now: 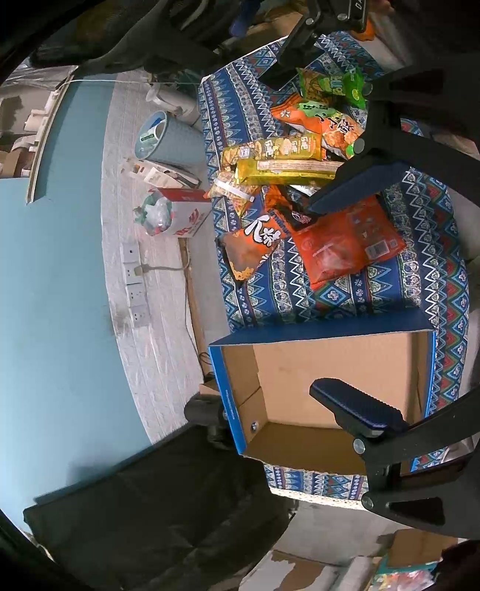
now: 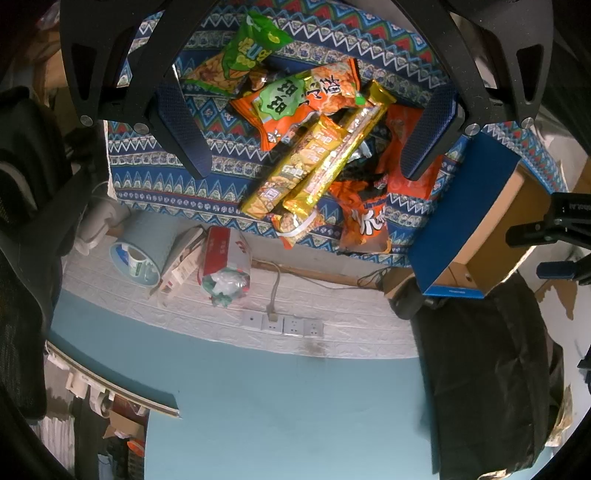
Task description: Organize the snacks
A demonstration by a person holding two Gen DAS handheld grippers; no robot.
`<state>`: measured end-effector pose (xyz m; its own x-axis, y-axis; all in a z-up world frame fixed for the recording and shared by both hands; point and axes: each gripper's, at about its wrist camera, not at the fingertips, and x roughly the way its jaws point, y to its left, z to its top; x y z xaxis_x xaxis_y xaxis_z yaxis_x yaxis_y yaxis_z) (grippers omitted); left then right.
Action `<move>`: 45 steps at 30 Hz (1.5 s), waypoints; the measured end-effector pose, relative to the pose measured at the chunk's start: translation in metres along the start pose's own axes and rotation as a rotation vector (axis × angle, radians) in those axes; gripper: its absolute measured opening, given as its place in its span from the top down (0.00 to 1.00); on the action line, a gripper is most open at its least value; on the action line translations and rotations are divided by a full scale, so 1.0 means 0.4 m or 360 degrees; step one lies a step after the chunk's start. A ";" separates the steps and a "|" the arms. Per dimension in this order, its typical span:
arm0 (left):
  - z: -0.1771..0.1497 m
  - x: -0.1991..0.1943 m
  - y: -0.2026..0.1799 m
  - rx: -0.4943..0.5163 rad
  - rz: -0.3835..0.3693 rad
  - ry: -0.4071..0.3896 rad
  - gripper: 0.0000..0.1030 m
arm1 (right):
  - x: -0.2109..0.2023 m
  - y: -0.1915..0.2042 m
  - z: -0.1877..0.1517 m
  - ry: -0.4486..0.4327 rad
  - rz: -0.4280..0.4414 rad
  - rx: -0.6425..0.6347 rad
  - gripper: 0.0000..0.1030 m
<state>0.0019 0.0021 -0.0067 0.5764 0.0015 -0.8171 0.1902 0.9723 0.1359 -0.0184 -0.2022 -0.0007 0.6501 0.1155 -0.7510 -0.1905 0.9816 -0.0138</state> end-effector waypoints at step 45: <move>-0.014 0.004 -0.006 0.0004 0.0003 0.0010 0.10 | -0.004 -0.004 0.000 0.0008 -0.0015 -0.0016 0.03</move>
<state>-0.0022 0.0010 -0.0115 0.5716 0.0046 -0.8205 0.1911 0.9717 0.1386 -0.0192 -0.2041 0.0006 0.6482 0.1057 -0.7541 -0.1916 0.9811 -0.0273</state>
